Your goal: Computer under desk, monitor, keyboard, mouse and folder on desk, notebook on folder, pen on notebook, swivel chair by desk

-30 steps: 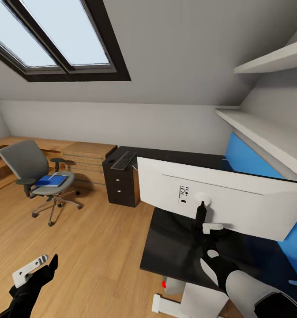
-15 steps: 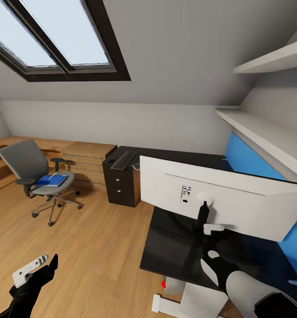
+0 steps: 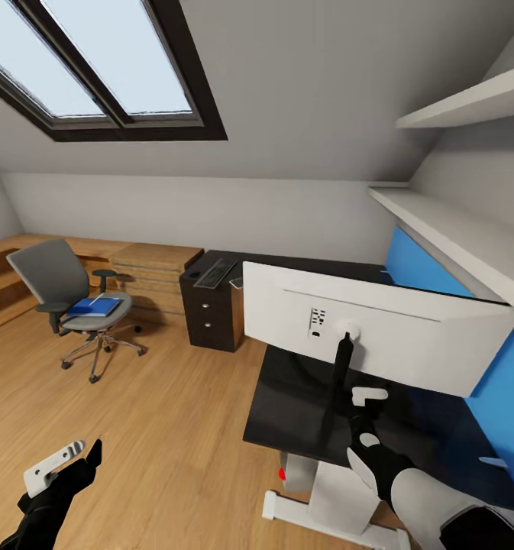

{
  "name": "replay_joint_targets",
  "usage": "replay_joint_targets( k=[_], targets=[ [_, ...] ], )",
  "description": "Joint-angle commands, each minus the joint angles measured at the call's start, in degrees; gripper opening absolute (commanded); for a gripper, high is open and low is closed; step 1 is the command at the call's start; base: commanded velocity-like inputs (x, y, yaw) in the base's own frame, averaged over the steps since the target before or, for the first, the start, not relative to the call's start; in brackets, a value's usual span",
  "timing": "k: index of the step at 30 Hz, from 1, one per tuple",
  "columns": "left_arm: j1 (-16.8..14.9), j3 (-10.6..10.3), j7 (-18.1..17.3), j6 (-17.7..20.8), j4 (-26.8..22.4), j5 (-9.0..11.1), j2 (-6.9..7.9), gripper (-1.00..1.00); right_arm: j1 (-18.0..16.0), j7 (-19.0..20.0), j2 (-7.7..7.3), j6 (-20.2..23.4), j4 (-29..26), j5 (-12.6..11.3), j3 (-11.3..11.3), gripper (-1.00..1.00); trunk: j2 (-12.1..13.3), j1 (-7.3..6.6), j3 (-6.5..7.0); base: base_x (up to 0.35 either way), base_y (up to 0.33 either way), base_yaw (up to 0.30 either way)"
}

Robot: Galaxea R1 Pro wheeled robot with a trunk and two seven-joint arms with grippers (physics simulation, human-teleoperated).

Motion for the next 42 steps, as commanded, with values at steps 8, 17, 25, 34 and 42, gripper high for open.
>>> replay_joint_targets(
  k=[8, 17, 25, 34, 42],
  targets=[
    [0.0, -0.1, 0.3, 0.3, -0.1, 0.5, 0.02, 1.00, -0.1, -0.4, -0.18, -0.2, -0.1, -0.6, 0.4, 1.00, -0.1, 0.00, -0.12, -0.227, -0.014, 0.000],
    [0.0, -1.2, 0.4, 0.3, 0.6, 0.4, 0.02, 1.00, -0.1, -2.0, -3.21, -1.9, -0.5, -2.5, -6.4, 1.00, -0.1, 0.00, -0.12, -0.014, -0.003, 0.000],
    [0.0, -3.0, 0.4, 0.3, 0.8, 0.2, 0.01, 1.00, -0.1, -2.3, -6.38, -5.8, -0.4, -2.8, -9.5, 1.00, -0.1, 0.00, -0.12, 0.016, -0.008, 0.000],
    [0.0, -5.6, 0.5, 0.4, 1.4, -1.5, 0.02, 1.00, -0.1, -2.6, -7.26, -8.1, -0.2, -2.8, -9.6, 1.00, -0.1, 0.00, -0.12, 0.206, -0.176, 0.000],
    [0.0, -5.9, 0.5, 0.4, 2.3, -2.0, 0.05, 1.00, -0.1, -2.5, -7.61, -9.0, -0.1, -2.8, -9.6, 1.00, -0.1, 0.00, 0.10, 0.074, -0.098, -0.078]
  ],
)
